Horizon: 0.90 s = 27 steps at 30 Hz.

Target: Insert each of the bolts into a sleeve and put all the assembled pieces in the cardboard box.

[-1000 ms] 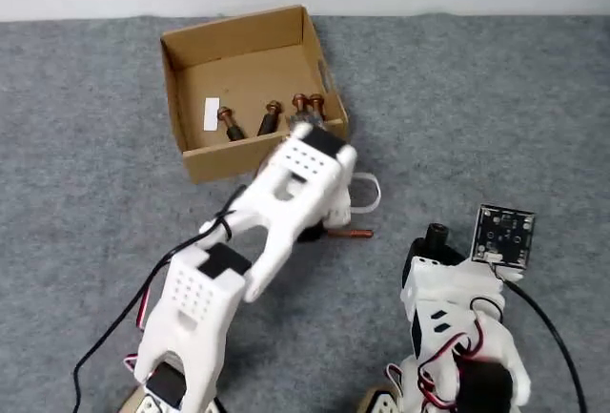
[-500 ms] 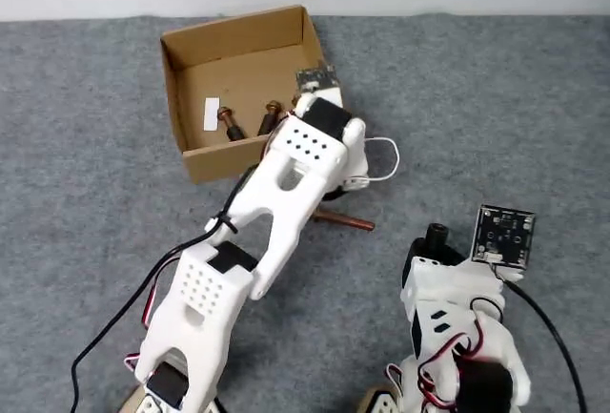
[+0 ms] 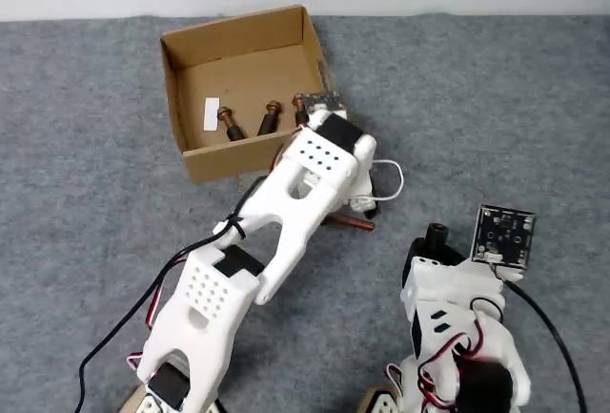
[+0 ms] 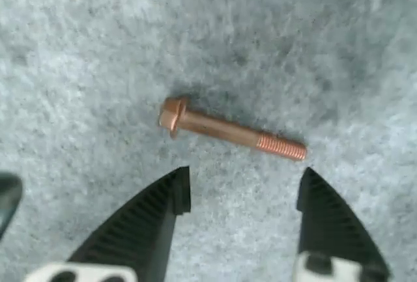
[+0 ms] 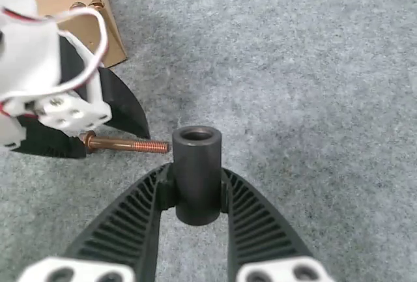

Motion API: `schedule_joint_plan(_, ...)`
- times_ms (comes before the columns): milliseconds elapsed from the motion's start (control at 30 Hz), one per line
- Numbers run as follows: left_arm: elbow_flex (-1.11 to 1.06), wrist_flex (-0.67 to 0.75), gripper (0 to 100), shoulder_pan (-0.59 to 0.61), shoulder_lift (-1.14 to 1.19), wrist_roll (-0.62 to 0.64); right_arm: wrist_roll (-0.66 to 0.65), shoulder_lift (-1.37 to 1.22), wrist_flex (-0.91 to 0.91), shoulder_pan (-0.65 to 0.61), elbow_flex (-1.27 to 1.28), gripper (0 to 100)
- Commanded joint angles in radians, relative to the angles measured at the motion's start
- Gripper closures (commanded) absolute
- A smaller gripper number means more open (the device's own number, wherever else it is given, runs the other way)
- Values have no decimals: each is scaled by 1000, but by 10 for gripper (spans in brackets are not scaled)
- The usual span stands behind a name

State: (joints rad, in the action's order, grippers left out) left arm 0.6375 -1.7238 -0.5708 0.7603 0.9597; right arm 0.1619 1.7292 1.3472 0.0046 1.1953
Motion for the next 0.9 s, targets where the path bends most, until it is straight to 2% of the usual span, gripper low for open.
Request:
schedule_joint_plan(0,-1,-15,722,-9,-31,21,-12,-5,-25,12,-6,991)
schedule_joint_plan(300,-114,141,723,72,-31,26,-12,-5,-25,12,-6,991)
schedule_joint_plan(467,-162,236,777,124,-31,26,-12,-5,-25,12,-6,991)
schedule_joint_plan(633,-217,307,812,127,-29,26,-12,-5,-25,12,-6,991)
schedule_joint_plan(867,-228,290,808,120,-41,23,-12,-5,-25,12,-6,991)
